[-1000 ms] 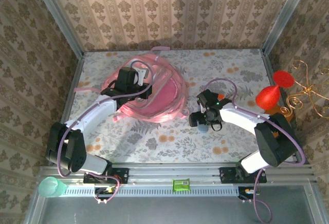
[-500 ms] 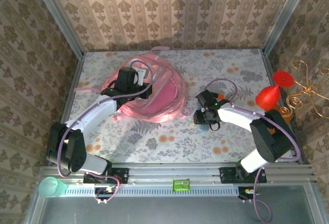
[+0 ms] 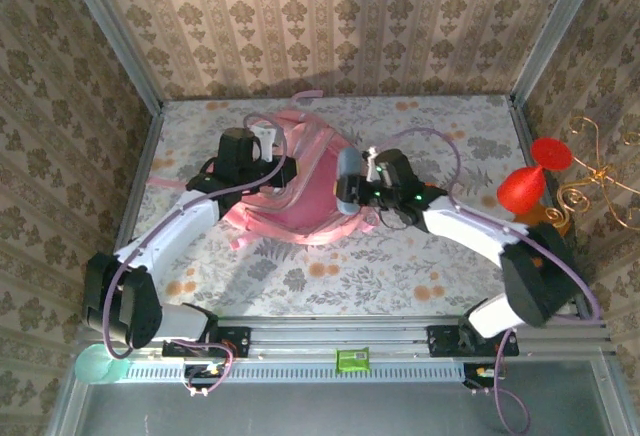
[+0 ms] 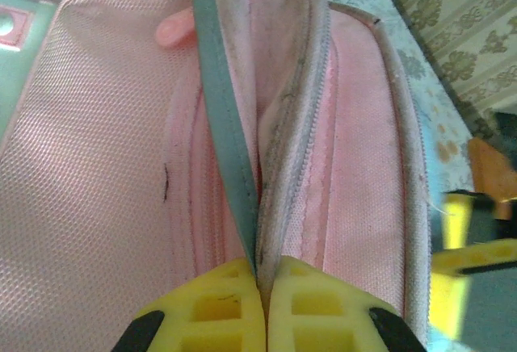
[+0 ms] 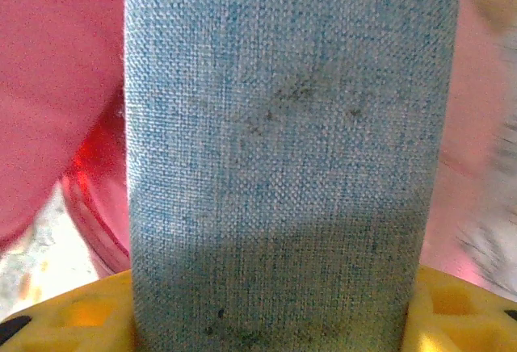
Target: Pack the student bag
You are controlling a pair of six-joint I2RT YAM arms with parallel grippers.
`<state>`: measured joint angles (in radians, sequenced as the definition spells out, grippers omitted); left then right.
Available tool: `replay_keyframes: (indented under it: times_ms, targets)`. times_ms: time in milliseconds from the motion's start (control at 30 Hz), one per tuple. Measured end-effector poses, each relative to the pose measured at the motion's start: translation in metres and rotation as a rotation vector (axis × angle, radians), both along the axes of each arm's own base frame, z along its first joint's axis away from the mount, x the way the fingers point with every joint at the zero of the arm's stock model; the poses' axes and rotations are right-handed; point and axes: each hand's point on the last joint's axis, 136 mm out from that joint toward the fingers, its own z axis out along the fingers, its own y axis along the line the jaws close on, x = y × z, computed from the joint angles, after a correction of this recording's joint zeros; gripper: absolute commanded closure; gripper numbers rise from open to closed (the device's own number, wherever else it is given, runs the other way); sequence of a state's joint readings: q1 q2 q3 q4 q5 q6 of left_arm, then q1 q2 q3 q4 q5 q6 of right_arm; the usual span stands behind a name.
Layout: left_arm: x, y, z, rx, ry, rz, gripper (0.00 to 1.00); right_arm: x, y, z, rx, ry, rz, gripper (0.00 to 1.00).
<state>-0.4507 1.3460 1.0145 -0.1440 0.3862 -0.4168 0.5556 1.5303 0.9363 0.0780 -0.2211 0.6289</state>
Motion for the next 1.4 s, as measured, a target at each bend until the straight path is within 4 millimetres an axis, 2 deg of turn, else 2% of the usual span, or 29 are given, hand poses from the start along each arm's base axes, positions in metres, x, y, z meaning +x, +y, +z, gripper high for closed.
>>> replay_keyframes:
  times_ms: [233, 333, 433, 500, 600, 667, 867, 1033, 1167, 1267, 1400]
  targets:
    - [0.015, 0.009, 0.021, -0.079, 0.016, 0.03, 1.0, 0.047, 0.053, -0.013, 0.136, 0.051, -0.028, 0.63]
    - [0.02, 0.006, 0.026, -0.112, 0.032, 0.032, 1.0, 0.065, 0.07, -0.019, 0.181, 0.074, -0.071, 0.63]
    - [0.027, 0.003, 0.032, -0.14, 0.046, 0.033, 1.0, 0.08, 0.089, -0.024, 0.232, 0.095, -0.111, 0.58]
    - [0.031, 0.0, 0.037, -0.157, 0.053, 0.034, 1.0, 0.088, 0.103, -0.026, 0.257, 0.107, -0.124, 0.51]
    - [0.035, 0.0, 0.044, -0.176, 0.055, 0.041, 1.0, 0.093, 0.12, -0.024, 0.28, 0.114, -0.119, 0.34]
    - [0.036, 0.001, 0.045, -0.186, 0.057, 0.044, 1.0, 0.092, 0.124, -0.022, 0.281, 0.113, -0.112, 0.26]
    - [0.037, 0.004, 0.046, -0.196, 0.063, 0.05, 1.0, 0.082, 0.118, -0.03, 0.197, 0.107, -0.077, 0.19]
    - [0.036, 0.003, 0.046, -0.196, 0.064, 0.046, 1.0, 0.071, 0.111, -0.017, 0.117, 0.079, -0.024, 0.21]
    - [0.036, 0.003, 0.045, -0.187, 0.062, 0.042, 1.0, 0.064, 0.103, -0.016, 0.059, 0.067, 0.005, 0.21]
    - [0.036, 0.005, 0.042, -0.165, 0.054, 0.042, 0.98, 0.052, 0.08, -0.017, -0.01, 0.063, 0.003, 0.2]
    - [0.035, 0.007, 0.038, -0.107, 0.022, 0.059, 1.0, 0.042, 0.033, -0.003, -0.116, 0.031, -0.042, 0.17]
